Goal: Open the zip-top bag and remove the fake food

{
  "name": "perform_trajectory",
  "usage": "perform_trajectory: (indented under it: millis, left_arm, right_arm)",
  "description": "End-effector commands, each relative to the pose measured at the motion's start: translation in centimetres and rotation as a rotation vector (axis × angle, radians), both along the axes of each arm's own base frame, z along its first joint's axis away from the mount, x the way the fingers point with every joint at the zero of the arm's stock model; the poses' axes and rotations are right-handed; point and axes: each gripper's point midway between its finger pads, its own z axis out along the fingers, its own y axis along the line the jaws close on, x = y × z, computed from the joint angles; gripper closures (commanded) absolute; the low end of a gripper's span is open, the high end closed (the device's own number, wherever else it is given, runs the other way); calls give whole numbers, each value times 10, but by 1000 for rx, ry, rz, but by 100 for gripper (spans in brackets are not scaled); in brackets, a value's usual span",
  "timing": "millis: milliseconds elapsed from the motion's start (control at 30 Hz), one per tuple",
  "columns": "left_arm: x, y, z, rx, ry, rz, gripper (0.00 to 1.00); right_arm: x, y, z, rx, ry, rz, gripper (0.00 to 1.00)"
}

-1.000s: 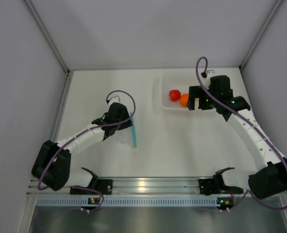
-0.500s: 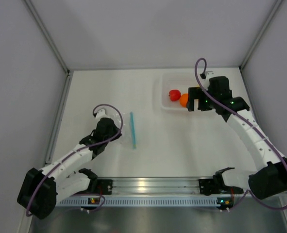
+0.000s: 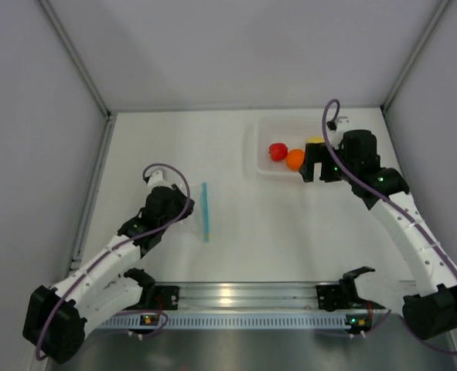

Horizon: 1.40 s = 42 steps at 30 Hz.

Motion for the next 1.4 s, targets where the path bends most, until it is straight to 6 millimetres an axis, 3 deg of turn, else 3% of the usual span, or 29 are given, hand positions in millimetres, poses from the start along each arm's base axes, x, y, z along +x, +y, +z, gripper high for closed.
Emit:
perform_trajectory:
  millis: [0,67,133,200,233,333,367,600,733,967,1367]
  left_arm:
    - [22,-16,76,-13,-169,-86,70]
    - [23,-13,84,22,-160,-90,59]
    - [28,-8,110,61,-200,-79,42]
    - [25,1,117,116,-190,-70,32]
    - [27,7,135,127,-220,-45,21]
    - [19,23,150,195,-229,-23,9]
    - [17,30,165,219,-263,-15,3]
    - [-12,67,203,351,-340,19,2]
    - [-38,88,221,370,-415,43,2]
    - [-69,123,229,419,-504,124,2]
    - [-113,148,252,394,-577,153,2]
  right_arm:
    - [-7,7,51,85,-180,22,1]
    - [-18,4,60,95,-209,24,1]
    - [-26,-2,62,91,-219,12,0]
    - [-39,-8,73,104,-263,1,1]
    - [-42,-12,74,101,-274,-18,1]
    - [-60,-26,85,99,-320,-58,1]
    - [-68,-31,86,94,-326,-70,1]
    - [-101,-59,87,50,-354,-143,0]
    - [-121,-75,92,30,-387,-187,1]
    - [-149,-97,96,-24,-452,-216,1]
    - [-173,-120,104,-45,-494,-290,0]
